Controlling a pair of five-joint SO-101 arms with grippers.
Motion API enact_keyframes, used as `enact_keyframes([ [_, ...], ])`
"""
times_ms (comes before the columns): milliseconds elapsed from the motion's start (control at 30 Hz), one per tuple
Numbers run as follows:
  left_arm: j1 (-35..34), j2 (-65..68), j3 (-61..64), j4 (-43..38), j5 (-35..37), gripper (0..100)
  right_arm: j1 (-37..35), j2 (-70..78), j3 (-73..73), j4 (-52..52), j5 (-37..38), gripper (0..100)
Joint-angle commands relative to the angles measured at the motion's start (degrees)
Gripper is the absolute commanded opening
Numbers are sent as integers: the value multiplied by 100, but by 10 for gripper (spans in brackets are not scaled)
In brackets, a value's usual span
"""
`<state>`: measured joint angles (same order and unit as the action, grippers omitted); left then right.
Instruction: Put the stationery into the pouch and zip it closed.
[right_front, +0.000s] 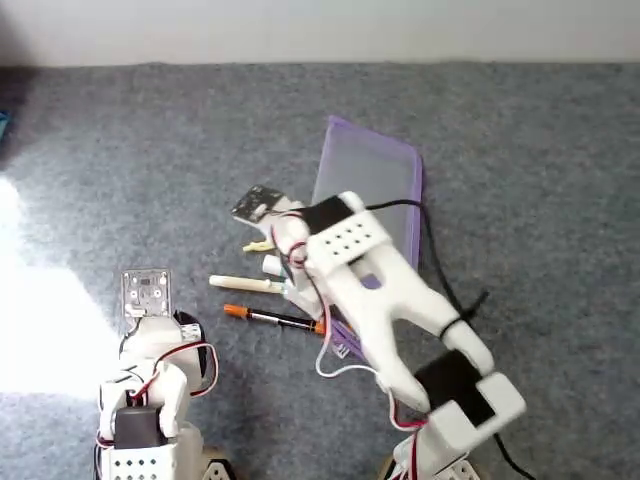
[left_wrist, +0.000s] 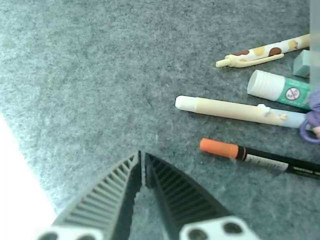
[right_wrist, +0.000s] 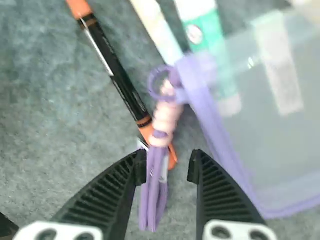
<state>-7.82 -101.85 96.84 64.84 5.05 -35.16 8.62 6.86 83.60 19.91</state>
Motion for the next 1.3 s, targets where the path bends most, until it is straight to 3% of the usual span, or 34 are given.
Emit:
enact_keyframes([
  [0, 18, 53, -31, 35, -44, 15, -110, 286, -448, 13, -88, 147],
  [800, 18, 53, -31, 35, -44, 15, -75, 1402, -844, -453, -70, 147],
  [1000, 18, 53, -31, 35, -44, 15, -75, 1402, -835, -435, -53, 8],
  [1267, 18, 53, -31, 35, -44, 15, -75, 1226, -949, 31, -44, 9],
])
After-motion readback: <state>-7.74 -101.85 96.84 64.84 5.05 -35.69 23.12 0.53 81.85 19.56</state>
